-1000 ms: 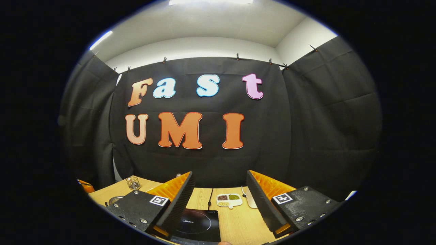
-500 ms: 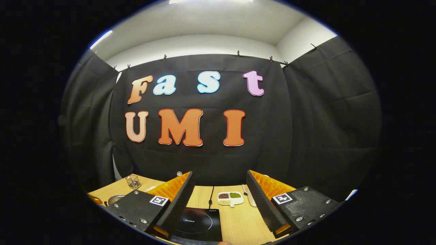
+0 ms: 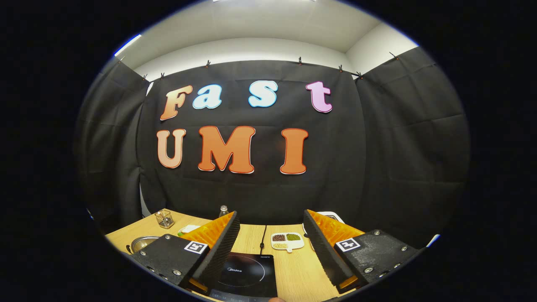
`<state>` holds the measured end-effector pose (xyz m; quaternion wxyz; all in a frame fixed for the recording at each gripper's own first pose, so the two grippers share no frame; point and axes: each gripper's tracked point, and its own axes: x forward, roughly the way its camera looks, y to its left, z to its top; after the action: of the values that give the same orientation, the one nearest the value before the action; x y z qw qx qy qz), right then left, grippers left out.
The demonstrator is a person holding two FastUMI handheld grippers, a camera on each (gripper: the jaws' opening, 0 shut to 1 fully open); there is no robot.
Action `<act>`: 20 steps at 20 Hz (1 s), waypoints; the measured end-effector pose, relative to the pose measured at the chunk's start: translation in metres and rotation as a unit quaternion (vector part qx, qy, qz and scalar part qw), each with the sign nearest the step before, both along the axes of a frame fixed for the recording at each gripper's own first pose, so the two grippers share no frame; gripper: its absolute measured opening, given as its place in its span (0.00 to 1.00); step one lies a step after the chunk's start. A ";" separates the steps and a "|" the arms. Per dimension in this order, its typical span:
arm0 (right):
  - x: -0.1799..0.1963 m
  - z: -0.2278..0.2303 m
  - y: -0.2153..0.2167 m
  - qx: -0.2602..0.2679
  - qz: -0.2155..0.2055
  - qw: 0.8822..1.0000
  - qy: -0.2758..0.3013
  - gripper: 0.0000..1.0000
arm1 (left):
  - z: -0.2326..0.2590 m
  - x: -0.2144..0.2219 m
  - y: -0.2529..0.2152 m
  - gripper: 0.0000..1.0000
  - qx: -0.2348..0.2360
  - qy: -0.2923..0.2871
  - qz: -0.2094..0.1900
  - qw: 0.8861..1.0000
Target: First push the handle of the pot to place it horizontally, then grasp the pot with both hands and set it on the induction cooktop.
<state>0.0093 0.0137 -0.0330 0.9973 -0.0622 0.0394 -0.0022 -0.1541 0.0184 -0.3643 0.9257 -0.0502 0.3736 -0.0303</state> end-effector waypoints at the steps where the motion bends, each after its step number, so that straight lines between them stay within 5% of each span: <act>1: 0.001 -0.002 0.001 -0.001 0.000 1.000 0.002 1.00 | -0.009 -0.002 0.003 0.02 -0.002 0.009 0.006 1.000; 20: 0.019 -0.025 0.018 0.005 0.005 1.000 0.022 0.95 | -0.030 0.029 0.030 0.02 0.013 0.032 0.027 0.999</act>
<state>0.0282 0.0320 -0.0575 0.9965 -0.0574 0.0612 0.0039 -0.1248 0.0483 -0.3941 0.9143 -0.0498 0.4021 0.0014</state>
